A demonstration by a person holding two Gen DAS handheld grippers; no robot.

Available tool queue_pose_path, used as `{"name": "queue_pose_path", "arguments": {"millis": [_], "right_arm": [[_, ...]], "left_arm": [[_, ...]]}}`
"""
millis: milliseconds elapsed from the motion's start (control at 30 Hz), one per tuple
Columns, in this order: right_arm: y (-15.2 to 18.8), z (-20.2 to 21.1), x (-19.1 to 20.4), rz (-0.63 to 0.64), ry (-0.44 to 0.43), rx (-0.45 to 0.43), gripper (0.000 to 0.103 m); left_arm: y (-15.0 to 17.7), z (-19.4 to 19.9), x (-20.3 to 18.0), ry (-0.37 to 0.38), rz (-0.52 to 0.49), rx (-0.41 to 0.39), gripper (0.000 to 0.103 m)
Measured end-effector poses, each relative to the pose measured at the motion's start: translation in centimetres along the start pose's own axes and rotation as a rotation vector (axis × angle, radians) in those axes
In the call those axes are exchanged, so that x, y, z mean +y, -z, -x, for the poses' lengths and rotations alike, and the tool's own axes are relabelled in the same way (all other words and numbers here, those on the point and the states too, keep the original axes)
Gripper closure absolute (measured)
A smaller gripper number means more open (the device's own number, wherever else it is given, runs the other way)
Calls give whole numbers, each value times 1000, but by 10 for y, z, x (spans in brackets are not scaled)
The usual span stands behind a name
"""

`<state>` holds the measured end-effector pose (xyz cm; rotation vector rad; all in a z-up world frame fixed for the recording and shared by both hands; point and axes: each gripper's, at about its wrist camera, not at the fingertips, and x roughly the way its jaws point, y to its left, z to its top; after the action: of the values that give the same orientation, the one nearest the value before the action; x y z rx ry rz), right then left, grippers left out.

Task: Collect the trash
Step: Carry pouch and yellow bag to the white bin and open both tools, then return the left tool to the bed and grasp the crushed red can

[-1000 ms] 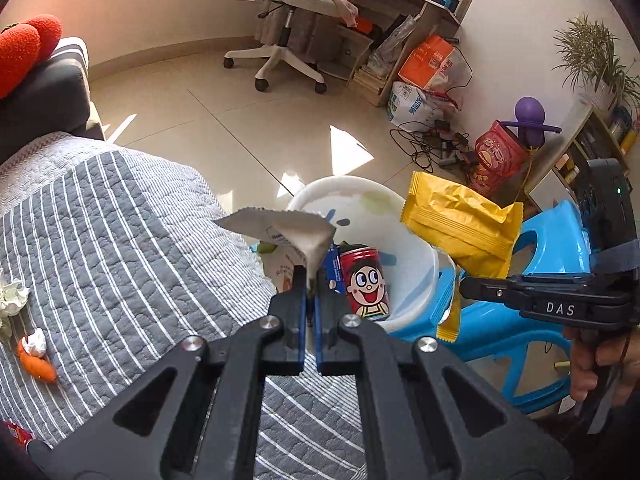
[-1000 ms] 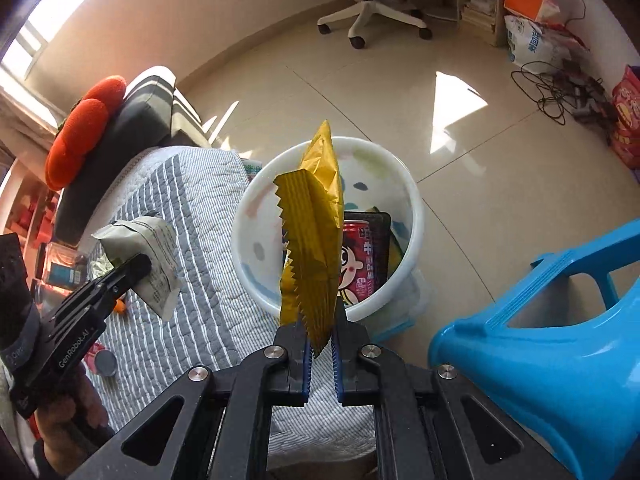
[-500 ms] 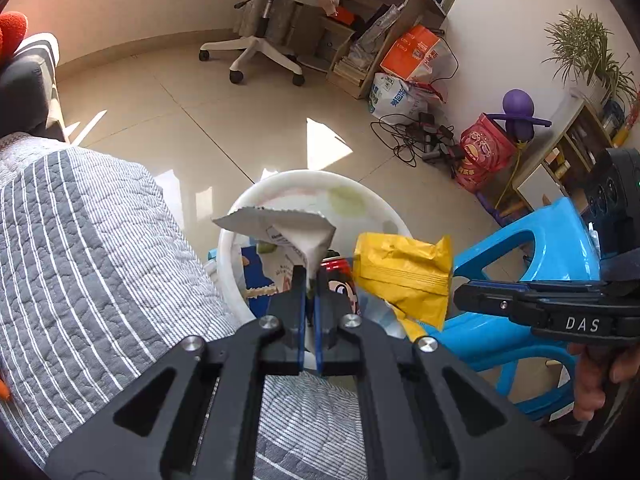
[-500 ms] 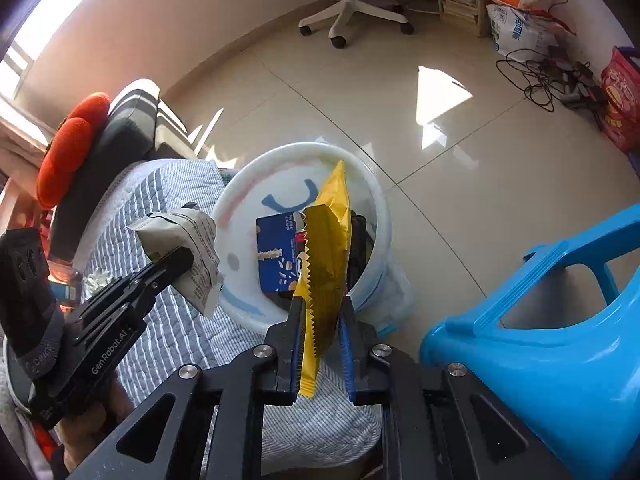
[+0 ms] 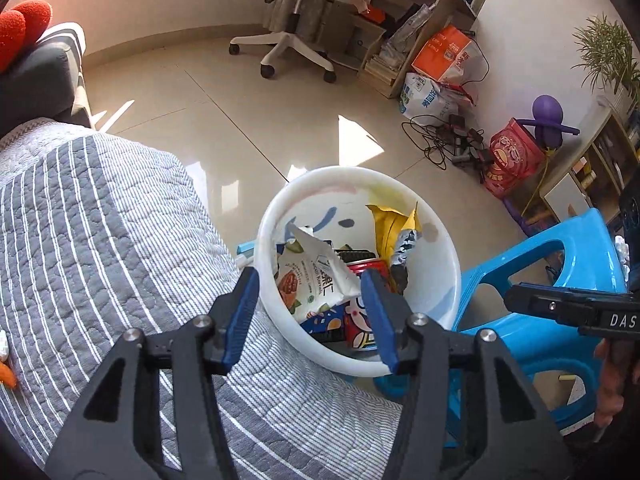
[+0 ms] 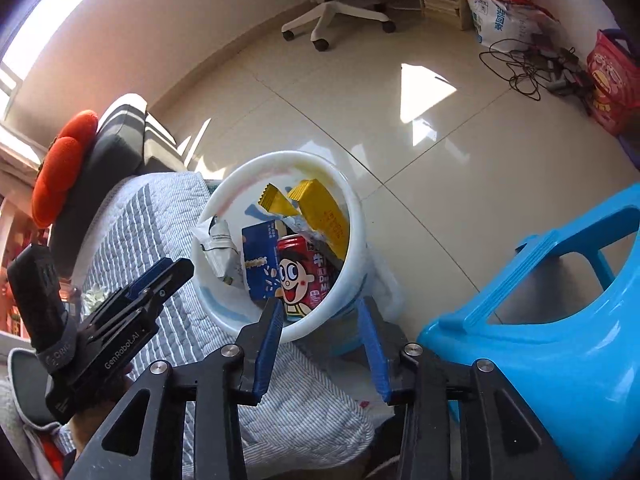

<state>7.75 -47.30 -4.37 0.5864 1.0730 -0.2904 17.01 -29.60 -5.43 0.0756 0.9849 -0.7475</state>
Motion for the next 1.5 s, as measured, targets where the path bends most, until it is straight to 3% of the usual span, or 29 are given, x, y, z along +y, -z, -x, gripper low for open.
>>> {"name": "queue_pose_path", "arguments": {"millis": [267, 433, 500, 700, 1500], "right_arm": [[2, 1, 2, 13, 23, -6, 60], [2, 3, 9, 19, 35, -17, 48], [1, 3, 15, 37, 60, -26, 38], [1, 0, 41, 92, 83, -31, 29], [21, -36, 161, 305, 62, 0, 25]], "left_arm": [[7, 12, 15, -67, 21, 15, 24], [12, 18, 25, -138, 37, 53, 13], [16, 23, 31, -170, 49, 61, 7], [29, 43, 56, -251, 64, 90, 4], [77, 135, 178, -397, 212, 139, 4]]}}
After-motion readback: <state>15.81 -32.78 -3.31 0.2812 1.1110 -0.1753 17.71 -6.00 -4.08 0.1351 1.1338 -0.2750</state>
